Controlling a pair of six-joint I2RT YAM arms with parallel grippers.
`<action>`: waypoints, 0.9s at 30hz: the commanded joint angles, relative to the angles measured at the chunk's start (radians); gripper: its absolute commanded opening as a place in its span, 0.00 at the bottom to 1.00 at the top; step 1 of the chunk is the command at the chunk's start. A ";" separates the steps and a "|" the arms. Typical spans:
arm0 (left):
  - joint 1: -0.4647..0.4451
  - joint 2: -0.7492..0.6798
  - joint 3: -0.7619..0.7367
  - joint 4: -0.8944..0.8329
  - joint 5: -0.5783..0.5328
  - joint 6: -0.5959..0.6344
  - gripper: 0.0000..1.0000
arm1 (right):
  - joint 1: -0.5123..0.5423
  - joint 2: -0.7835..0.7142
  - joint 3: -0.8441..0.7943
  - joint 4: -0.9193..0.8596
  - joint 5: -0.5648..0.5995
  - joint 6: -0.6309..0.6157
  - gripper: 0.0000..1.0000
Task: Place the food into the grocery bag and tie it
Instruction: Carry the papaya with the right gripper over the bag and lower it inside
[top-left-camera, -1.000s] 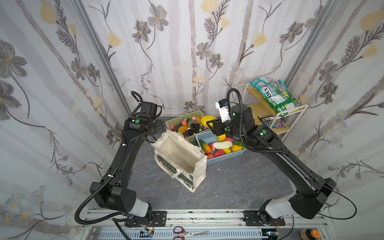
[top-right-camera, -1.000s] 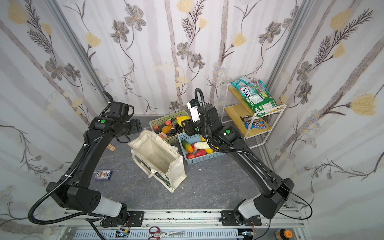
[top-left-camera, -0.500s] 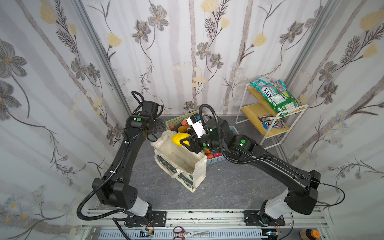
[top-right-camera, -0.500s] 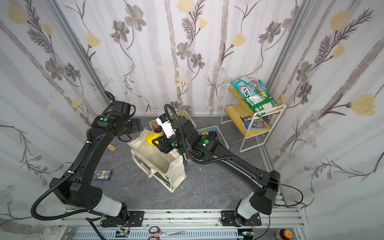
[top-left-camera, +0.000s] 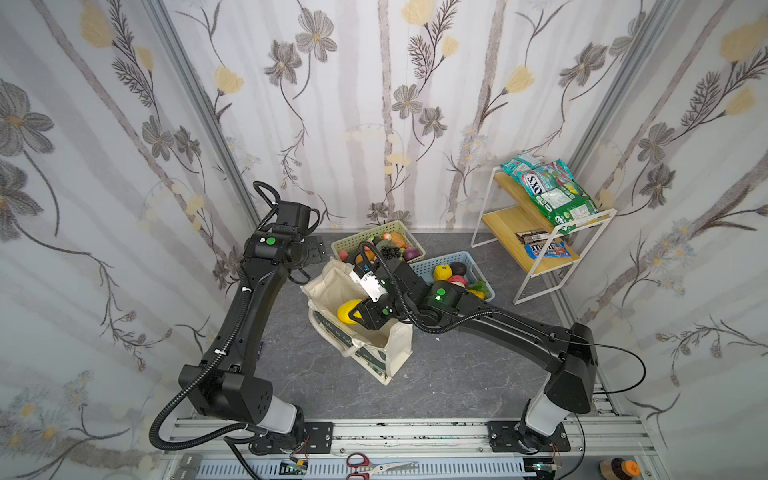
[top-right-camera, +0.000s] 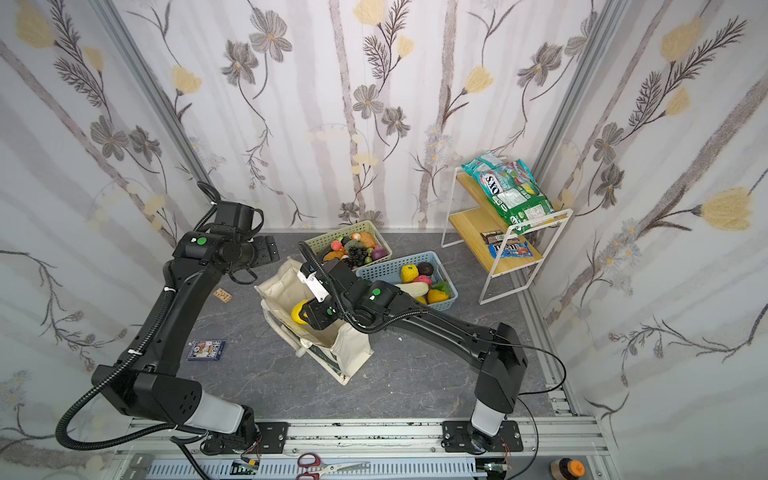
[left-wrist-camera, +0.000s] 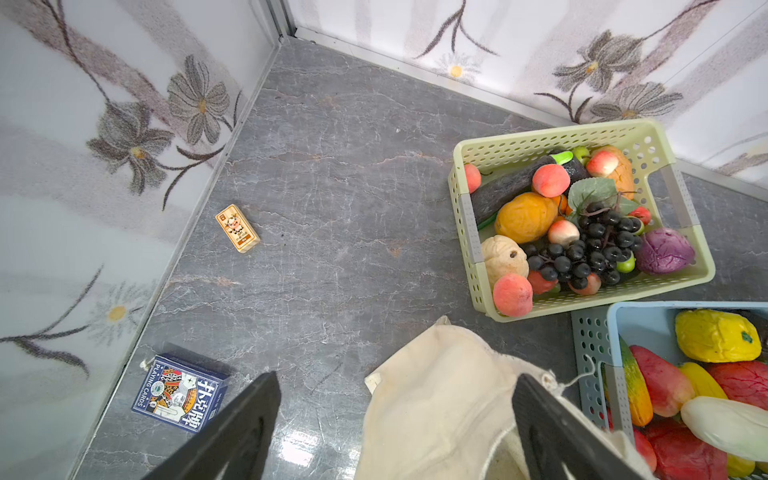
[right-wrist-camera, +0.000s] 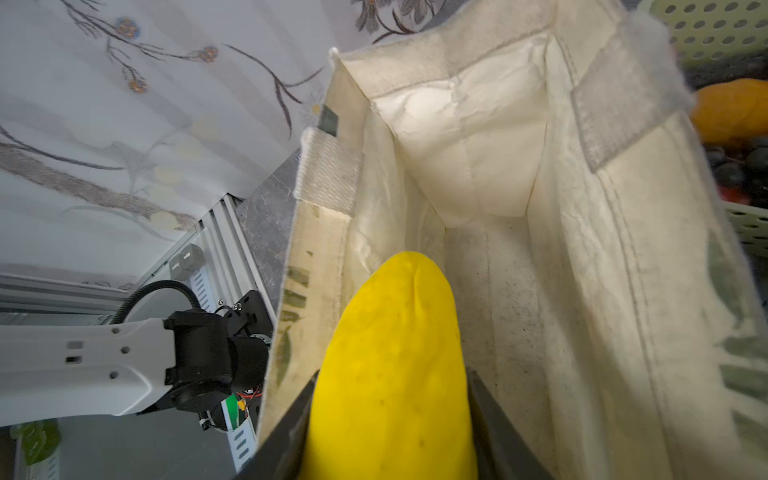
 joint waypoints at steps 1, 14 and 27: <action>0.004 -0.011 -0.009 -0.008 -0.016 -0.003 0.90 | 0.003 0.017 -0.011 -0.039 0.031 -0.026 0.49; 0.006 -0.009 -0.008 0.005 0.003 0.004 0.90 | 0.018 0.041 0.012 -0.303 0.137 -0.125 0.50; 0.007 -0.010 -0.030 0.028 0.015 0.013 0.90 | 0.020 0.170 0.101 -0.367 0.130 -0.183 0.50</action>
